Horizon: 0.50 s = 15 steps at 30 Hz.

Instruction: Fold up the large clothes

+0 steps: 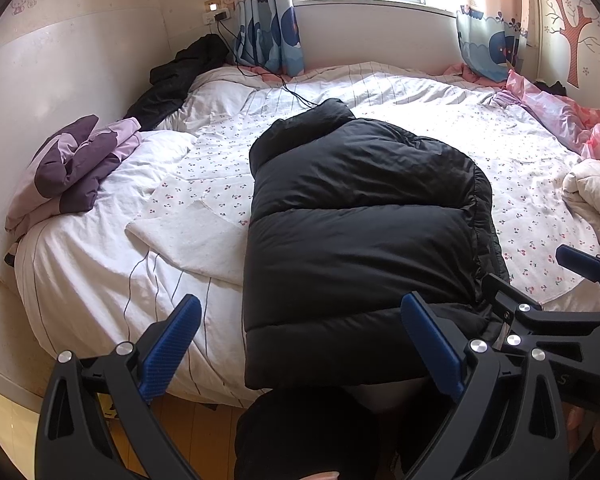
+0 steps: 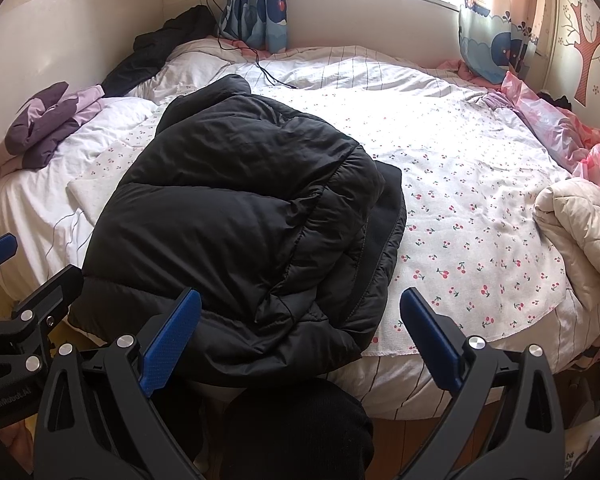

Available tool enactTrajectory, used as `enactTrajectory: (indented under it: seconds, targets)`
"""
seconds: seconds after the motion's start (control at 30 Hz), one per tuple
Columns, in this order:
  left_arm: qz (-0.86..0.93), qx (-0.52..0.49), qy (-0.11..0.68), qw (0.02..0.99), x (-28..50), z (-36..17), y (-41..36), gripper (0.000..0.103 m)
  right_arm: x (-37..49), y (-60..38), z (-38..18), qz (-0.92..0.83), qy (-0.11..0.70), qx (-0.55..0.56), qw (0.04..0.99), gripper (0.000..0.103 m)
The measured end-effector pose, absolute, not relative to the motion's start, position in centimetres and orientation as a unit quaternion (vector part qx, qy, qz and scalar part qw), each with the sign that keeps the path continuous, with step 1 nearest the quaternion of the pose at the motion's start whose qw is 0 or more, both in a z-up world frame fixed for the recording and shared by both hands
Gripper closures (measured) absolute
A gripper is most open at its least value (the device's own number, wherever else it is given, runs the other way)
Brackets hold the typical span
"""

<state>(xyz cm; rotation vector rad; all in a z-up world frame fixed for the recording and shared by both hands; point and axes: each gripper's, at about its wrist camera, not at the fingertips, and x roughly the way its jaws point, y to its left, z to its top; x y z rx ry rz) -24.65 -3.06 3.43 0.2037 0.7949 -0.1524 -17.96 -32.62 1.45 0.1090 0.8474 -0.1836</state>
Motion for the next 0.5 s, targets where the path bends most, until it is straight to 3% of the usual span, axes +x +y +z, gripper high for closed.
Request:
enactTrajectory:
  seconds: [0.5]
  targets:
    - [-0.073,0.096,0.386,0.915,-24.65,3.5,-3.08,0.007,-17.91,-32.5,1.54,-0.09,0.409,0.053,0.906,0.007]
